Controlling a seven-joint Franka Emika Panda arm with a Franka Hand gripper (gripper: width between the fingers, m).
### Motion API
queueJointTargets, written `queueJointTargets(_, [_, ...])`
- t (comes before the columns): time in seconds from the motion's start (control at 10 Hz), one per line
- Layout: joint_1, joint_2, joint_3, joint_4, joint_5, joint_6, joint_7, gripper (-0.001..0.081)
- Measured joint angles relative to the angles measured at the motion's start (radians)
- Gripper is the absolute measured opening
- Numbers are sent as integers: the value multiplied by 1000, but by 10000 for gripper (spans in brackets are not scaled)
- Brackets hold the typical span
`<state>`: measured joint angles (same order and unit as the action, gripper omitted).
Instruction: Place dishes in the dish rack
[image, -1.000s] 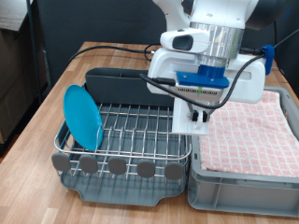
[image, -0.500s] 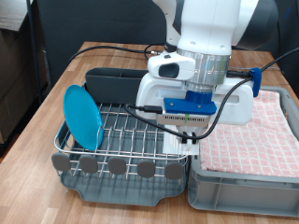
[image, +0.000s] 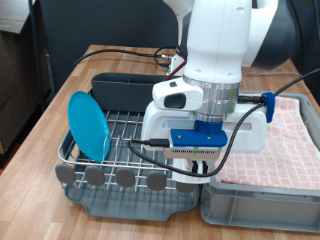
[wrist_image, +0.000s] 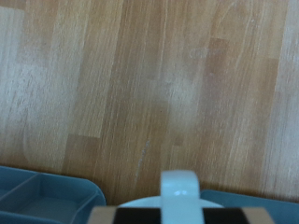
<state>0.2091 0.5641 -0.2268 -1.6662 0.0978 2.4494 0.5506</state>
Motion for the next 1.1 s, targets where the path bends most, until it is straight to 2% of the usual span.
queueJointTargets(0.4, [-26, 56, 23, 48, 18, -3, -16, 72])
queueJointTargets(1.1, [-35, 100, 32, 45, 44, 30, -15, 72])
